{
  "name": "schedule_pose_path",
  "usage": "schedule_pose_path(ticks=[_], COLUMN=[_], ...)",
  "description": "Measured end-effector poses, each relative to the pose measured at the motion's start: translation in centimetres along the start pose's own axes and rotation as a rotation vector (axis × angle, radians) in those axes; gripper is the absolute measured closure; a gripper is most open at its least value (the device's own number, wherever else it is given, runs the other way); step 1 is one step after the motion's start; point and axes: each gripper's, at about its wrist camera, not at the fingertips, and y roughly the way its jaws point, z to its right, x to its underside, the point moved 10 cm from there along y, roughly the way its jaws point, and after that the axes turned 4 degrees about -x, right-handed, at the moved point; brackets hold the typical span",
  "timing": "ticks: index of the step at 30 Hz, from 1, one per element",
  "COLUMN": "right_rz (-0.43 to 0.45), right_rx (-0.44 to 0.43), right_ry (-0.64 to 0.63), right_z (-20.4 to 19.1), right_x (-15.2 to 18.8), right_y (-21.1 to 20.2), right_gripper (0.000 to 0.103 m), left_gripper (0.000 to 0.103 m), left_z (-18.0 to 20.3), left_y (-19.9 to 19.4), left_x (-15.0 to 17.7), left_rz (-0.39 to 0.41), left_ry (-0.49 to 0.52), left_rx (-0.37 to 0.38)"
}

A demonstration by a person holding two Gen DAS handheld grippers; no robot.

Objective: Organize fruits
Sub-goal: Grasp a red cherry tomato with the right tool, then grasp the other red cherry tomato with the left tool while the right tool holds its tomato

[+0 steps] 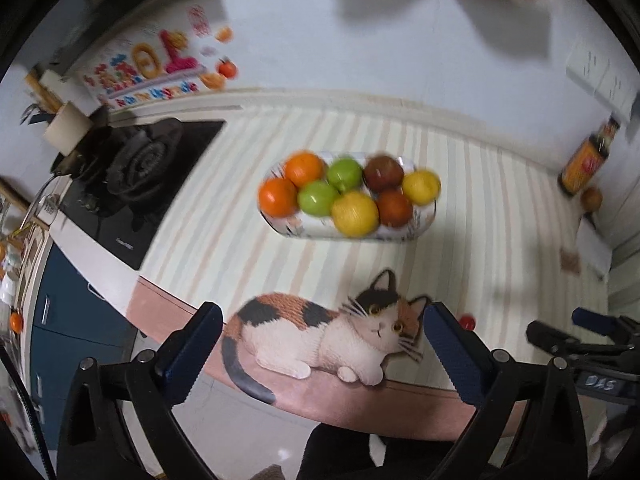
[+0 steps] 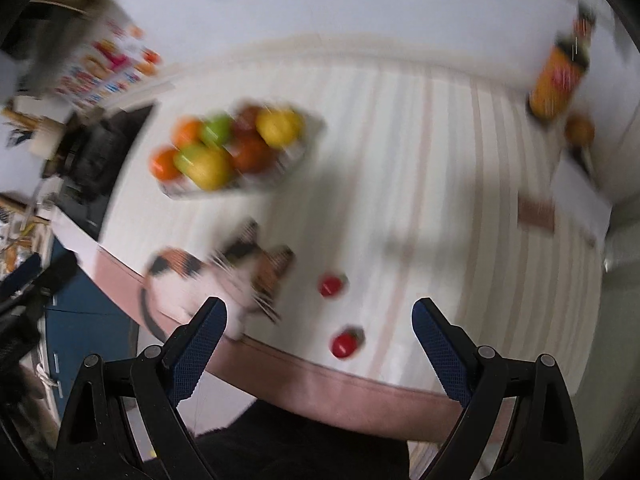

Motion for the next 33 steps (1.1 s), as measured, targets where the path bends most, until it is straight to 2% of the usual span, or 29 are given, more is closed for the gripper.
schedule_pose_path(ticks=[1, 3, 8, 10, 13, 18, 25, 33], right_rz=[-0.026, -0.089, -0.191, -0.209, -0.239, -0.239, -0.185, -0.139], right_rx=[-0.004, -0.025, -0.087, -0.093, -0.089, -0.08, -0.069, -0.035], right_ry=[0.019, 0.066, 0.147, 0.15, 0.147, 0.117, 0.159, 0.253], right_z=[0.7, 2.1, 3.6, 3.6, 3.2, 3.0, 5.4, 10.7], right_x=[0.5, 1.8, 4.4, 5.0, 5.5, 5.6, 4.3, 2.8], right_y=[1.3, 4.2, 9.4, 10.5, 11.9, 12.7, 10.7, 8.5], right_gripper=[0.008, 0.019, 0.034, 0.036, 0.045, 0.07, 0.07, 0.07], left_gripper=[0.0, 0.0, 0.0, 0.0, 0.0, 0.0, 0.0, 0.0], left_z=[0.8, 2.2, 4.6, 5.2, 5.8, 6.6, 9.0, 15.2], left_y=[1.1, 2.7, 6.0, 6.9, 7.9, 9.1, 10.4, 13.0], left_x=[0.3, 0.8, 2.2, 2.7, 3.3, 3.7, 2.9, 3.3], left_rz=[-0.021, -0.057, -0.131, -0.155, -0.182, -0.208, -0.229, -0.294], left_ry=[0.021, 0.055, 0.134, 0.156, 0.178, 0.187, 0.189, 0.244], left_rx=[-0.006, -0.009, -0.022, -0.028, -0.031, -0.028, 0.016, 0.129])
